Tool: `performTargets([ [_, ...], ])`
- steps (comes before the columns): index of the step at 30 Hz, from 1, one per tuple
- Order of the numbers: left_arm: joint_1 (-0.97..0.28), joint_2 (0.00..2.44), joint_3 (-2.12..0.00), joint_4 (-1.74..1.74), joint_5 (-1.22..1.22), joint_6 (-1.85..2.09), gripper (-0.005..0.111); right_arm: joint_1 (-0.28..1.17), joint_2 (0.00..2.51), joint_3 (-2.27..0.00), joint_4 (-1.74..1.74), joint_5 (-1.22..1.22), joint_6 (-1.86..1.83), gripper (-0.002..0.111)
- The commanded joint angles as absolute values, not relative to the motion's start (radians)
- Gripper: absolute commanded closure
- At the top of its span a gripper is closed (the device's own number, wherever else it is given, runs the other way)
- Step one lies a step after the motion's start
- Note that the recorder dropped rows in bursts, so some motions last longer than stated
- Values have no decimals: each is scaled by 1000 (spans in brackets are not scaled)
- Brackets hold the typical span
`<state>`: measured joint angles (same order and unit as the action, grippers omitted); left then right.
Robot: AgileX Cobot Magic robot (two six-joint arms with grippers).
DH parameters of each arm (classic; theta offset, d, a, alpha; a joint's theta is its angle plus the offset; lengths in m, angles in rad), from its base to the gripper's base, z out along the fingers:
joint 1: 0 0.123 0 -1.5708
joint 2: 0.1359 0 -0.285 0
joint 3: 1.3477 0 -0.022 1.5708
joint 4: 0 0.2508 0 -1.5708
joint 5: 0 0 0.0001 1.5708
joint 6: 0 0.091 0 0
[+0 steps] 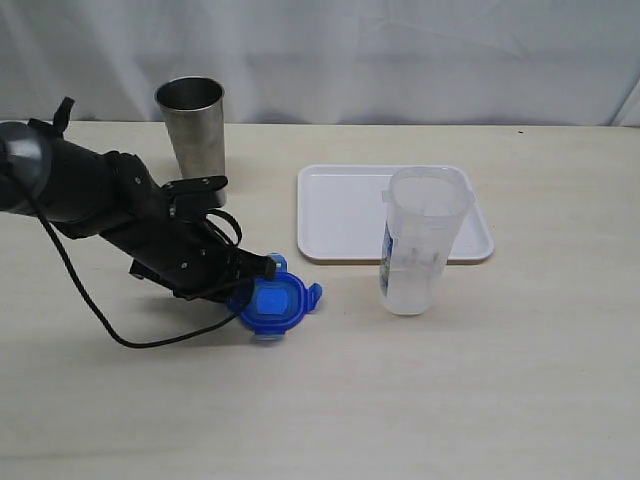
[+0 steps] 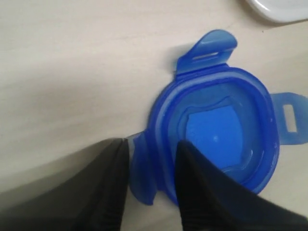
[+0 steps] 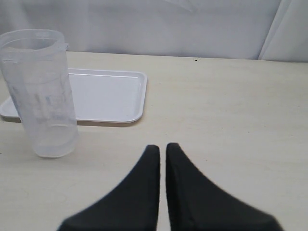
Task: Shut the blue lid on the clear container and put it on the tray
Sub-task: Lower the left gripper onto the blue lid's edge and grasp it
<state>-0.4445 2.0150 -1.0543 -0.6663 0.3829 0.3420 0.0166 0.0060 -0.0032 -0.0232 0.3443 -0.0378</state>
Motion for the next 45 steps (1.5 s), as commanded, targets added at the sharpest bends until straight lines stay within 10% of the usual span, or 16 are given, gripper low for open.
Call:
performTargets([
  [1,-448,2018,-1059,-666,366,344,73,14,0,0,-31,342,-38,104],
  [45,-327,2004,-1110,-701,626,448,73,14,0,0,-31,342,-38,104],
])
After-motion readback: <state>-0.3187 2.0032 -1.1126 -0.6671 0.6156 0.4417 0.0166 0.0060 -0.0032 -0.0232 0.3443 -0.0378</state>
